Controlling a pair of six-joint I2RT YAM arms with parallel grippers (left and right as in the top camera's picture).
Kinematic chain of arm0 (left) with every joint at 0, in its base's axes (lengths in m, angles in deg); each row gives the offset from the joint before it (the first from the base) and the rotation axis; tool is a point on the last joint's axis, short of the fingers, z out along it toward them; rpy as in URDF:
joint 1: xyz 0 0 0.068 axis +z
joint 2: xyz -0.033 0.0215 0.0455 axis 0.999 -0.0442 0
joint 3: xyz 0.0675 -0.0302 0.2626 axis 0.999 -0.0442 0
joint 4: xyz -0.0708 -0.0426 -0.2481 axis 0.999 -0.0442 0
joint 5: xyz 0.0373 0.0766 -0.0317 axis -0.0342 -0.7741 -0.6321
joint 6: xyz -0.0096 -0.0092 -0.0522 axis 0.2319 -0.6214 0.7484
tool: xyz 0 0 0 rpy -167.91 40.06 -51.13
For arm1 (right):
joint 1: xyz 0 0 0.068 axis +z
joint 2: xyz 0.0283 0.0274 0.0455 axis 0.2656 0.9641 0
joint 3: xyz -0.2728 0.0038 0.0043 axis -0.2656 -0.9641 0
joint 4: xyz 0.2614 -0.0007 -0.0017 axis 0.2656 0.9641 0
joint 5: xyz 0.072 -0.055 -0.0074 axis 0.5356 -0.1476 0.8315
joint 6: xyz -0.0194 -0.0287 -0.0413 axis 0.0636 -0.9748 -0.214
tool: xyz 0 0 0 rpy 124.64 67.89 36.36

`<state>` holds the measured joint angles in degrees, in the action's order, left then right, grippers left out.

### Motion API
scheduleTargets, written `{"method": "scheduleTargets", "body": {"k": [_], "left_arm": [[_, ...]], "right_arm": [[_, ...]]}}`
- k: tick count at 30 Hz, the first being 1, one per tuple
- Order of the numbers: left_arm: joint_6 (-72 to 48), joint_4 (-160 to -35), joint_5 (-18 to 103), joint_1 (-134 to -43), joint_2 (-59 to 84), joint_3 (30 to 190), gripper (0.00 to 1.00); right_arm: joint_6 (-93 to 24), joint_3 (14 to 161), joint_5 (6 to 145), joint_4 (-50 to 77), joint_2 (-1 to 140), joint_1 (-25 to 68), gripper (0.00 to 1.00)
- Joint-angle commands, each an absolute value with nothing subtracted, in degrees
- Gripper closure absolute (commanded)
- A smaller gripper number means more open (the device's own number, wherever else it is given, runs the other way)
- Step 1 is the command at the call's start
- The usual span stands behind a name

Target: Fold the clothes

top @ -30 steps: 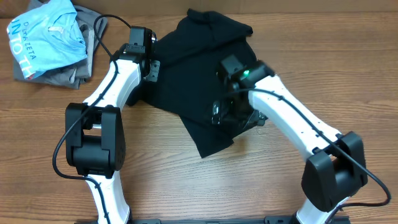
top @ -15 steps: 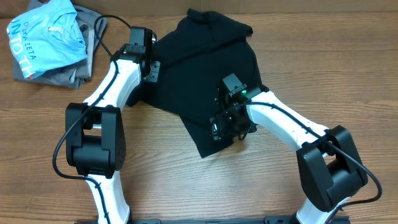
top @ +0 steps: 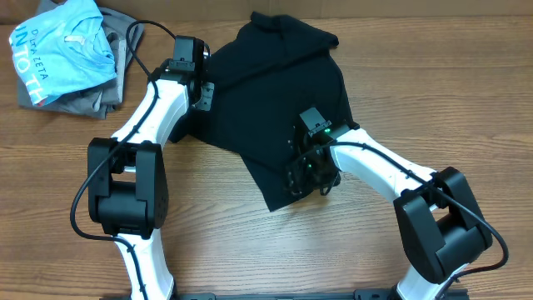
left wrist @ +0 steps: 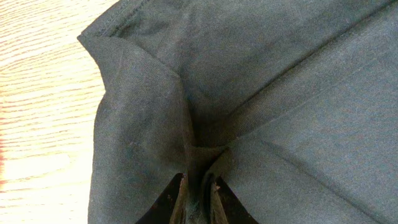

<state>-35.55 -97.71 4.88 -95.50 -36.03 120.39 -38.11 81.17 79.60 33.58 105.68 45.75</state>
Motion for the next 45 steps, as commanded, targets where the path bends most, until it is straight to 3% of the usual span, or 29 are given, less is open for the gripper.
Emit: {"method": "scheduleTargets", "body": {"k": [1,8,10,12,13,18,26,34,35,36,37,41,45], "left_arm": [[-34.6,-97.7,4.5,-95.4,-34.0,121.6,0.82],[-34.6,-98.0,4.5,-95.4,-34.0,121.6,0.82],[-34.6,-98.0,4.5,-95.3,-34.0,121.6,0.82],[-34.6,-98.0,4.5,-95.4,-33.9,121.6,0.83],[-34.6,-98.5,4.5,-95.4,-33.8,121.8,0.85],[-34.6,-103.5,4.5,-95.4,-33.8,125.4,0.89],[-34.6,-115.3,4.5,-95.4,-32.9,137.1,0.85],[-34.6,-121.0,4.5,-95.4,-32.3,143.8,0.96],[-34.6,-121.1,4.6,-95.4,-32.3,144.0,0.91],[-34.6,-121.3,5.4,-95.6,-32.3,144.0,0.71],[-34.7,-121.5,7.2,-95.7,-32.3,144.0,0.59],[-38.3,-121.4,19.9,-95.7,-32.7,142.9,0.42],[-37.2,-121.9,25.6,-96.6,-35.3,142.5,0.40]], "right_arm": [[-38.2,80.6,80.7,33.4,104.6,45.6,0.38],[-38.2,80.4,81.6,32.9,104.6,45.6,0.56],[-37.9,80.4,81.6,32.7,104.6,45.6,0.70],[-35.8,80.4,81.3,32.5,104.6,45.6,0.93],[-33.7,80.4,81.3,32.2,104.6,45.5,0.96],[-28.2,81.7,81.3,31.0,104.1,44.6,0.96],[-25.8,88.6,77.2,33.9,95.5,39.6,0.96],[-25.9,89.6,70.2,39.8,83.5,34.2,0.96],[-25.9,89.6,69.9,40.5,82.5,33.8,0.96],[-26.0,89.6,69.9,40.9,81.8,33.5,0.96],[-26.1,89.6,69.9,41.5,81.2,33.4,0.96],[-26.3,89.4,70.0,42.7,80.9,33.7,0.96],[-26.2,88.8,70.0,42.4,81.1,34.1,0.96]]}}
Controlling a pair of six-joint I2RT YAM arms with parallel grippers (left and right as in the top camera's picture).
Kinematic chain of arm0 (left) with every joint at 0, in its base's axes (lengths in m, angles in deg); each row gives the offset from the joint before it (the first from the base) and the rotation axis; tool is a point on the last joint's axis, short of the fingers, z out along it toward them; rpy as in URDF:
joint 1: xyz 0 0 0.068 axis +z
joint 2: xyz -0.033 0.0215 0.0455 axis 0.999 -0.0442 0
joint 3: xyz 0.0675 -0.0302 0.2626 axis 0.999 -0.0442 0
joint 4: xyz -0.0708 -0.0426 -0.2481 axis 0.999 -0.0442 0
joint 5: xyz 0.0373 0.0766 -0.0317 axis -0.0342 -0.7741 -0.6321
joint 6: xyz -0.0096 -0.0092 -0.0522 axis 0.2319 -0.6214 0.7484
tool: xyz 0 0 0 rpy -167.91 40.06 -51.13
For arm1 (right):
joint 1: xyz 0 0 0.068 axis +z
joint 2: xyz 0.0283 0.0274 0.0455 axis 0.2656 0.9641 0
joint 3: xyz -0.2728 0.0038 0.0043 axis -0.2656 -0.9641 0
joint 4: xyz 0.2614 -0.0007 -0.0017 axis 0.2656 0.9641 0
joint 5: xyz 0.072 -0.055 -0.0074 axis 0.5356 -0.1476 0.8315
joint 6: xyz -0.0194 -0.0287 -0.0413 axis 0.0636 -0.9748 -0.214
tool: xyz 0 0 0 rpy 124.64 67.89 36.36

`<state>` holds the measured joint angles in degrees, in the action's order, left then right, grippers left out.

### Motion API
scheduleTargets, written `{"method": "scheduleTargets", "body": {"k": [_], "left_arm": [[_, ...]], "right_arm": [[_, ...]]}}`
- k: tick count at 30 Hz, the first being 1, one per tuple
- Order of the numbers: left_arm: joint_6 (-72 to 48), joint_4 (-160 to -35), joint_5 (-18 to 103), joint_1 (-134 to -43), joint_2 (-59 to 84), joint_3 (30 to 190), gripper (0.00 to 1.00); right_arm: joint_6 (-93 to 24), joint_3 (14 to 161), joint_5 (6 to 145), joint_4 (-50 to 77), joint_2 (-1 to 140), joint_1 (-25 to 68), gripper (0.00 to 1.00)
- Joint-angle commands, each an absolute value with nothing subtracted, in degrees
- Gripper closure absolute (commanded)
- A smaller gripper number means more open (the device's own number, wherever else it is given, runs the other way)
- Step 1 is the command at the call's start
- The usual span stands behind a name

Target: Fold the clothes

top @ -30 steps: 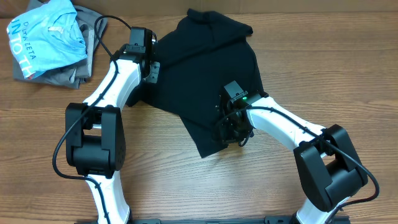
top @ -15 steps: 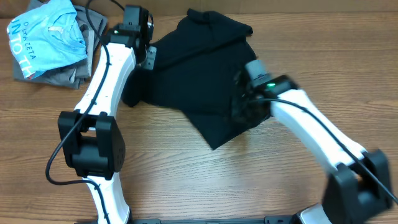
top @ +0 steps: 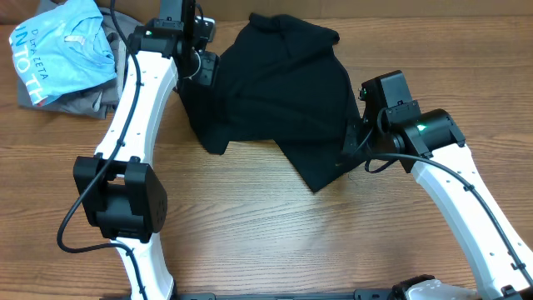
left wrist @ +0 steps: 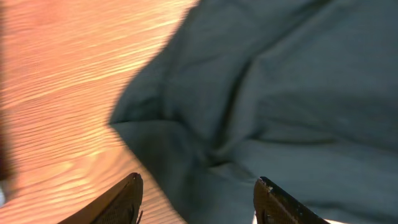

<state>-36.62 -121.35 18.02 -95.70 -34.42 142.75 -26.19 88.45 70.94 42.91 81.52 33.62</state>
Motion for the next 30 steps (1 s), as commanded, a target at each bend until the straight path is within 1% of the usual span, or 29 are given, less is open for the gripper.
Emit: {"method": "scheduleTargets", "body": {"k": [1,4,7,11,19,23,26,27,30], "left_arm": [[-36.1,-122.1,25.6,-96.9,-36.1,142.5,0.39],[-30.5,-123.5,25.6,-98.0,-38.9,142.5,0.40],[-24.2,-124.9,25.6,-98.4,-42.1,142.5,0.38],[-18.9,-125.9,24.9,-98.3,-45.8,142.5,0.37],[-13.2,-125.9,18.7,-97.8,-47.8,142.5,0.35],[-13.1,-125.0,18.6,-97.6,-47.8,142.5,0.37],[-13.1,-124.9,18.6,-97.6,-47.8,142.5,0.44],[-13.1,-124.9,18.6,-97.5,-47.8,142.5,0.49],[-13.2,-124.9,18.6,-97.5,-47.8,142.5,0.75]], "right_arm": [[-26.2,88.7,70.0,42.2,81.1,34.1,0.96],[-26.2,88.6,70.0,42.1,81.1,34.1,0.96],[-26.1,88.6,70.0,42.1,81.2,34.1,0.96],[-26.1,88.6,70.0,42.1,81.2,34.1,0.96],[-26.1,88.6,70.0,42.3,81.2,34.1,0.96],[-26.1,88.6,70.0,41.8,81.2,34.1,0.96],[-26.1,88.6,70.0,41.8,81.2,34.1,0.96],[-26.1,88.6,70.0,41.8,81.2,34.1,0.96],[-26.0,88.6,70.0,41.6,81.2,34.1,0.96]]}}
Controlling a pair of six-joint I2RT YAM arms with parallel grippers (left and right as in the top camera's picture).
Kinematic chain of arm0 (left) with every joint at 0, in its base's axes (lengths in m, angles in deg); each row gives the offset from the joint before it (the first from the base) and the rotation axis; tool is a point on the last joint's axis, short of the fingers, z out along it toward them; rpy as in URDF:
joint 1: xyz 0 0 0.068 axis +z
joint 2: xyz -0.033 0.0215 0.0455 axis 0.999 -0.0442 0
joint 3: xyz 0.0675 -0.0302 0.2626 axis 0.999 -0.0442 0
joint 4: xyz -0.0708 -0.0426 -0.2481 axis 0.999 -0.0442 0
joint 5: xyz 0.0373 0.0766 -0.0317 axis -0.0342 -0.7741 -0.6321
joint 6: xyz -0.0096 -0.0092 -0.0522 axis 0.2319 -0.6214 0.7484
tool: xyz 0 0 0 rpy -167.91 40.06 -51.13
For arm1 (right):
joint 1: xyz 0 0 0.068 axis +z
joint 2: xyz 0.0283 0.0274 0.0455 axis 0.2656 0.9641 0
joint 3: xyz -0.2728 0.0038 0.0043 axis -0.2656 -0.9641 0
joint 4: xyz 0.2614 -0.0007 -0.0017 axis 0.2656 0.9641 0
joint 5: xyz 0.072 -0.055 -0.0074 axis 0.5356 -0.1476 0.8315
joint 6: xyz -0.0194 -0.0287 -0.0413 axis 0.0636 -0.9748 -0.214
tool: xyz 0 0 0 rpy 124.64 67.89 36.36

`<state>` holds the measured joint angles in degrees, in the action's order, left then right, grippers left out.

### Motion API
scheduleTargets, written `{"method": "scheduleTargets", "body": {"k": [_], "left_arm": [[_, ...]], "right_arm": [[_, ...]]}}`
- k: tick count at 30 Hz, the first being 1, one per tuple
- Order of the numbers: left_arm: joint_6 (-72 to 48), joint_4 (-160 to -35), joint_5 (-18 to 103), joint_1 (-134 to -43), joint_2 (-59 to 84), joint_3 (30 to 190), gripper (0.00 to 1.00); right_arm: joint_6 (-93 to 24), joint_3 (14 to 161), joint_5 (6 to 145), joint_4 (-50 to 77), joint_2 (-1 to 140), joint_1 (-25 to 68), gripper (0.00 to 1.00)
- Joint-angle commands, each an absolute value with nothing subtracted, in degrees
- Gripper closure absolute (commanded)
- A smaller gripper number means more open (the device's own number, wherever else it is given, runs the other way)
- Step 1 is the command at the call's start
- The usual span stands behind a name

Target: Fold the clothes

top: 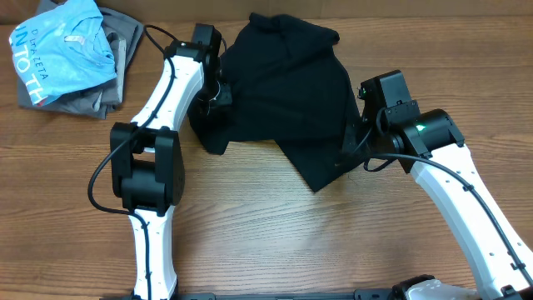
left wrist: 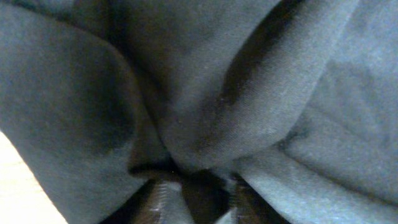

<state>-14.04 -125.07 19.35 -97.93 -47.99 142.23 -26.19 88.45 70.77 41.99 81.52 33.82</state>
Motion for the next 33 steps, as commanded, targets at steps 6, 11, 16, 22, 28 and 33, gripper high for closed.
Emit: {"method": "scheduleTargets", "body": {"k": [6,11,16,22,28,33], "left_arm": [[-16.0,-127.8,18.3,-96.5,-46.2,144.9,0.96],[-17.3,-132.9,14.9,-96.0,-40.2,152.5,0.96],[-17.5,-134.9,12.6,-96.0,-30.5,159.4,0.96],[-17.5,-134.6,12.4,-96.1,-18.5,164.3,0.96],[-17.4,-135.5,7.5,-96.2,-6.7,167.9,0.96],[-17.4,-136.2,5.8,-96.2,2.2,167.9,0.96]], "right_arm": [[-24.6,89.1,69.3,37.9,80.9,33.9,0.96],[-24.6,95.8,66.0,39.1,80.2,32.2,0.96],[-25.0,109.5,62.7,45.5,80.1,30.1,0.96],[-26.7,123.2,58.3,51.5,80.1,29.8,0.96],[-27.5,134.9,58.4,55.0,79.5,29.8,0.96],[-27.7,141.5,58.4,56.9,77.5,29.8,0.96]]}}
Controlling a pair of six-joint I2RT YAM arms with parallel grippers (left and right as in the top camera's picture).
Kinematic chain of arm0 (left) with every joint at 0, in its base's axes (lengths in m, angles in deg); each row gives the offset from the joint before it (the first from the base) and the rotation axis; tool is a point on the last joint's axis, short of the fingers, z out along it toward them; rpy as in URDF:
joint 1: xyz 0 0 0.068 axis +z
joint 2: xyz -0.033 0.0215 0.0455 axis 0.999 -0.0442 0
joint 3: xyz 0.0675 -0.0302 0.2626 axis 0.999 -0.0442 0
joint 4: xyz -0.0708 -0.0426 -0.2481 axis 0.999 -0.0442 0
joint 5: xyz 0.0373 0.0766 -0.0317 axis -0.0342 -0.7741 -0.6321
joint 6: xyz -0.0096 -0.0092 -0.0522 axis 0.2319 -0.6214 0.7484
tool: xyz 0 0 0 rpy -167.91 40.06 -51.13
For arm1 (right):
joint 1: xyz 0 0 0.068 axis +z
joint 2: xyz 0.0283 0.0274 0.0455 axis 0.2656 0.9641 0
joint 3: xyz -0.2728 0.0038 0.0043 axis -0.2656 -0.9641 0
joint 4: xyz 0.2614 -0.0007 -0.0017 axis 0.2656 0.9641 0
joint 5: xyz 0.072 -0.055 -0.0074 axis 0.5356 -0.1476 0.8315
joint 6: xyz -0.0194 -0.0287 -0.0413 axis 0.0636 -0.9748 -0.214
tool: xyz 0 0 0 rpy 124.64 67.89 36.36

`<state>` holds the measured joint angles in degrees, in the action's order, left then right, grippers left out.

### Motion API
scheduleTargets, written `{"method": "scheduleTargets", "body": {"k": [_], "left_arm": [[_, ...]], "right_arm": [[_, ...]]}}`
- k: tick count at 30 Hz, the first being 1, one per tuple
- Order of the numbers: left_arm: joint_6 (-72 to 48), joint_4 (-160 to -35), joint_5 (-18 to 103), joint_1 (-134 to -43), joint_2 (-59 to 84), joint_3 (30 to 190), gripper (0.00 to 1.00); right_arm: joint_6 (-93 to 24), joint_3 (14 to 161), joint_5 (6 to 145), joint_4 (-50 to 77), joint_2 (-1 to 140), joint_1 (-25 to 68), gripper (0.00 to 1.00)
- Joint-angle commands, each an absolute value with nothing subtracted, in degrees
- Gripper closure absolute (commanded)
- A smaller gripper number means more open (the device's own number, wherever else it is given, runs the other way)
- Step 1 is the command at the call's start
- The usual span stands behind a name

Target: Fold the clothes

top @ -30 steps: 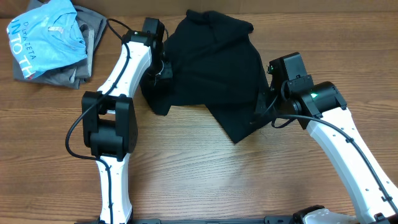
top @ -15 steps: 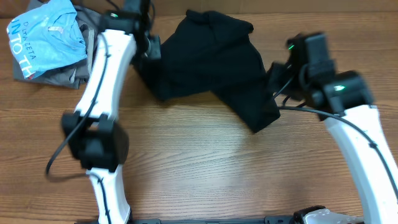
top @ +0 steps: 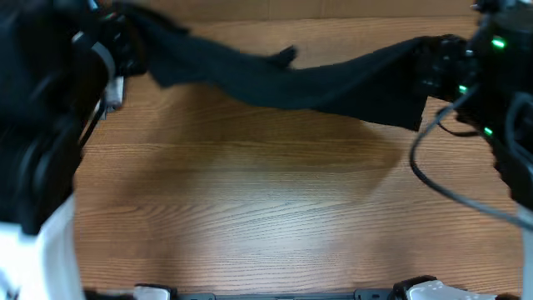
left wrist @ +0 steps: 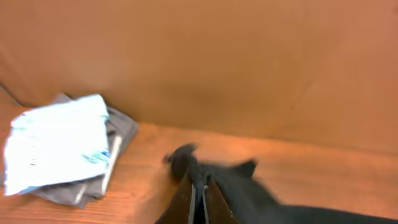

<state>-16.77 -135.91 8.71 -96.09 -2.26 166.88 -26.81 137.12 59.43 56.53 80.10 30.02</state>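
Note:
A black garment (top: 291,79) hangs stretched in the air across the back of the table, above the wood. In the overhead view my left gripper (top: 125,48) holds its left end and my right gripper (top: 423,67) its right end; both arms are raised close to the camera and blurred. The left wrist view shows my left gripper (left wrist: 198,194) with its jaws pressed together on a fold of the black cloth (left wrist: 261,193), which trails off to the right.
A pile of folded clothes (left wrist: 59,146), pale blue on grey, lies on the table at the back left; the overhead view hides it behind my left arm. The wooden table (top: 250,200) lies below the garment. A brown wall (left wrist: 249,62) stands behind.
The garment lay bunched on the table with both grippers low at its sides. Now both arms are raised high and the garment is off the table, pulled out between them.
First the garment lay crumpled, my left gripper shut on its left edge and my right at its lower hem. Then the left gripper was open at the back left while the right held the right side. Then the left was down in the cloth; now both hold it aloft.

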Motion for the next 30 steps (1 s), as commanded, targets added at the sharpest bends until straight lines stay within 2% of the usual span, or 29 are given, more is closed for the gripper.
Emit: {"method": "scheduleTargets", "body": {"k": [1,8,15,24,30], "left_arm": [[-17.4,-136.5,5.8,-96.2,3.7,167.9,0.96],[-17.5,-137.0,3.9,-96.2,9.2,167.9,0.96],[-17.5,-137.3,2.4,-96.2,6.6,167.9,0.96],[-17.5,-136.0,1.0,-96.0,-10.0,167.9,0.96],[-17.5,-126.0,-1.9,-94.4,-21.7,167.9,0.96]], "right_arm": [[-27.6,142.8,58.4,57.3,77.0,29.8,0.96],[-27.6,147.7,57.6,58.3,73.2,29.8,0.96],[-27.6,147.9,55.2,59.1,72.7,29.8,0.96],[-27.5,147.9,55.2,58.4,85.2,29.8,0.96],[-34.5,147.9,59.3,44.3,95.7,29.4,0.96]]}}
